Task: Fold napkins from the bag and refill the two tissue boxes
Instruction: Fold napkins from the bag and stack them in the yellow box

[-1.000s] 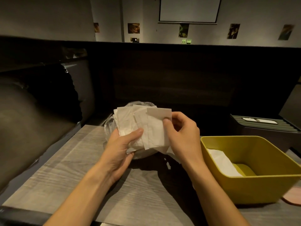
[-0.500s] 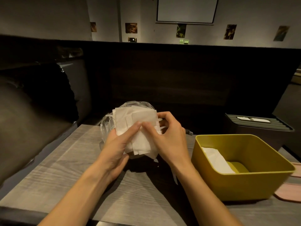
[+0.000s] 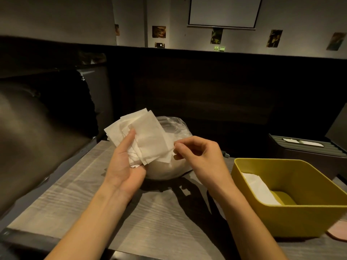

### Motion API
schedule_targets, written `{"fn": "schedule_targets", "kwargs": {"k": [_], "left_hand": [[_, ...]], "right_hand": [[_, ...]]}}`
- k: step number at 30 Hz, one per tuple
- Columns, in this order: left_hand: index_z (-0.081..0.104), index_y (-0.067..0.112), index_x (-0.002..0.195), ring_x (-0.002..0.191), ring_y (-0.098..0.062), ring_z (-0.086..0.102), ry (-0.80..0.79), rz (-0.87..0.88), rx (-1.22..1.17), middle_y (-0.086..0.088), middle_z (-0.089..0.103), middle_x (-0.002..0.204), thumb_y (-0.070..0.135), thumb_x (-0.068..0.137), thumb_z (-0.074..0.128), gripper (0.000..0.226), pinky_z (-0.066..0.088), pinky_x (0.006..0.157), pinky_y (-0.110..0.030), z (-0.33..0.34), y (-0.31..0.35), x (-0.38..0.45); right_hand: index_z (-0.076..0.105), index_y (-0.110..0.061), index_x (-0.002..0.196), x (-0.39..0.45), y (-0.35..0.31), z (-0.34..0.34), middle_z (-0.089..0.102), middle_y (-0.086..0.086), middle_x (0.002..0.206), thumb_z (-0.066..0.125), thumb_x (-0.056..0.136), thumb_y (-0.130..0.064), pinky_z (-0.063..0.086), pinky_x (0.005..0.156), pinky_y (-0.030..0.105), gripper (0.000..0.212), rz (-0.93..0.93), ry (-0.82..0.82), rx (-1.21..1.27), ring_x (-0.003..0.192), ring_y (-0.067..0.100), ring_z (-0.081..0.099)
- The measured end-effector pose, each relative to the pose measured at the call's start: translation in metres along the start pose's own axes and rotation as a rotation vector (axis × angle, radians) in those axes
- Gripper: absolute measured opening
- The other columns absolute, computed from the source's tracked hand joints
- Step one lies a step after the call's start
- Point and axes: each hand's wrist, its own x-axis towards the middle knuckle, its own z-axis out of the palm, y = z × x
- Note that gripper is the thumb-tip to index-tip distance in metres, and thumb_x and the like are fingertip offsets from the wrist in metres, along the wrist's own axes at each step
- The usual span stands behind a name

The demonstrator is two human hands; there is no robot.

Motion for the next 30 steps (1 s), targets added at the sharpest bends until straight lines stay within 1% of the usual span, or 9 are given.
{"fn": "schedule_targets", "kwargs": {"k": [4, 7, 9, 14, 17, 20, 23, 26, 30], "left_hand": [[0.062, 0.013, 0.133, 0.105, -0.023, 0.075, -0.02, 0.004, -0.003, -0.009, 0.076, 0.118, 0.024, 0.103, 0.056, 0.032, 0.065, 0.074, -0.042, 0.001, 0.0, -0.002], [0.059, 0.015, 0.136, 0.114, -0.027, 0.072, -0.082, -0.002, 0.044, -0.01, 0.073, 0.126, 0.026, 0.103, 0.056, 0.035, 0.061, 0.091, -0.048, 0.001, -0.002, -0.005], [0.059, 0.016, 0.137, 0.117, -0.028, 0.07, -0.103, -0.007, 0.046, -0.01, 0.072, 0.128, 0.026, 0.102, 0.056, 0.036, 0.056, 0.099, -0.052, 0.001, -0.001, -0.006], [0.06, 0.014, 0.135, 0.118, -0.026, 0.07, -0.116, -0.001, -0.012, -0.01, 0.072, 0.129, 0.024, 0.103, 0.055, 0.034, 0.055, 0.098, -0.05, 0.001, 0.001, -0.005], [0.06, 0.012, 0.137, 0.116, -0.024, 0.071, -0.086, 0.031, -0.05, -0.009, 0.073, 0.127, 0.025, 0.104, 0.055, 0.036, 0.058, 0.095, -0.047, -0.001, 0.003, -0.003], [0.062, 0.014, 0.134, 0.111, -0.021, 0.073, -0.052, 0.073, -0.088, -0.006, 0.075, 0.122, 0.024, 0.103, 0.057, 0.033, 0.062, 0.088, -0.044, -0.002, 0.005, 0.0], [0.062, 0.015, 0.135, 0.112, -0.021, 0.073, -0.035, 0.104, -0.004, -0.005, 0.075, 0.123, 0.026, 0.102, 0.058, 0.034, 0.062, 0.09, -0.044, 0.0, 0.007, -0.004], [0.063, 0.014, 0.135, 0.114, -0.023, 0.072, -0.1, 0.111, 0.259, -0.007, 0.074, 0.124, 0.027, 0.099, 0.06, 0.038, 0.058, 0.093, -0.046, 0.001, 0.0, -0.015], [0.065, 0.018, 0.128, 0.11, -0.025, 0.073, -0.16, 0.082, 0.44, -0.006, 0.077, 0.116, 0.024, 0.095, 0.066, 0.034, 0.061, 0.085, -0.042, 0.0, -0.005, -0.018]], "right_hand": [[0.072, -0.032, 0.11, -0.001, -0.003, 0.005, 0.077, -0.011, 0.096, 0.064, 0.101, -0.035, 0.057, 0.08, 0.016, 0.012, 0.006, 0.023, 0.03, 0.091, 0.001, 0.073], [0.07, -0.04, 0.111, -0.002, -0.002, 0.009, 0.075, -0.017, 0.098, 0.065, 0.1, -0.039, 0.054, 0.081, 0.01, 0.012, -0.018, 0.025, -0.008, 0.095, -0.002, 0.07], [0.073, -0.037, 0.107, -0.001, -0.001, 0.008, 0.075, -0.02, 0.095, 0.067, 0.099, -0.035, 0.055, 0.08, 0.012, 0.01, -0.016, 0.041, -0.024, 0.094, -0.002, 0.07], [0.078, -0.028, 0.104, 0.0, 0.001, 0.004, 0.076, -0.015, 0.095, 0.069, 0.098, -0.03, 0.057, 0.087, 0.023, 0.011, -0.012, 0.05, -0.021, 0.097, 0.002, 0.071], [0.075, -0.026, 0.101, 0.001, 0.001, 0.003, 0.073, -0.016, 0.092, 0.065, 0.101, -0.026, 0.054, 0.081, 0.017, 0.01, -0.044, 0.115, -0.007, 0.093, 0.0, 0.068], [0.061, -0.023, 0.103, -0.005, -0.009, 0.003, 0.062, -0.01, 0.089, 0.049, 0.109, -0.021, 0.05, 0.063, 0.02, 0.014, -0.229, 0.273, -0.059, 0.077, 0.005, 0.061], [0.046, -0.019, 0.105, -0.017, -0.029, -0.002, 0.049, -0.006, 0.091, 0.038, 0.101, 0.003, 0.042, 0.061, 0.023, 0.023, -0.656, 0.395, -0.047, 0.077, 0.007, 0.05], [0.047, -0.02, 0.105, -0.019, -0.039, -0.006, 0.048, 0.005, 0.091, 0.039, 0.099, 0.0, 0.043, 0.066, 0.03, 0.023, -0.785, 0.311, 0.106, 0.077, 0.018, 0.049], [0.062, -0.018, 0.104, -0.013, -0.041, -0.009, 0.061, -0.009, 0.091, 0.044, 0.103, -0.014, 0.046, 0.065, 0.018, 0.019, -0.522, 0.01, 0.134, 0.077, 0.01, 0.056]]}}
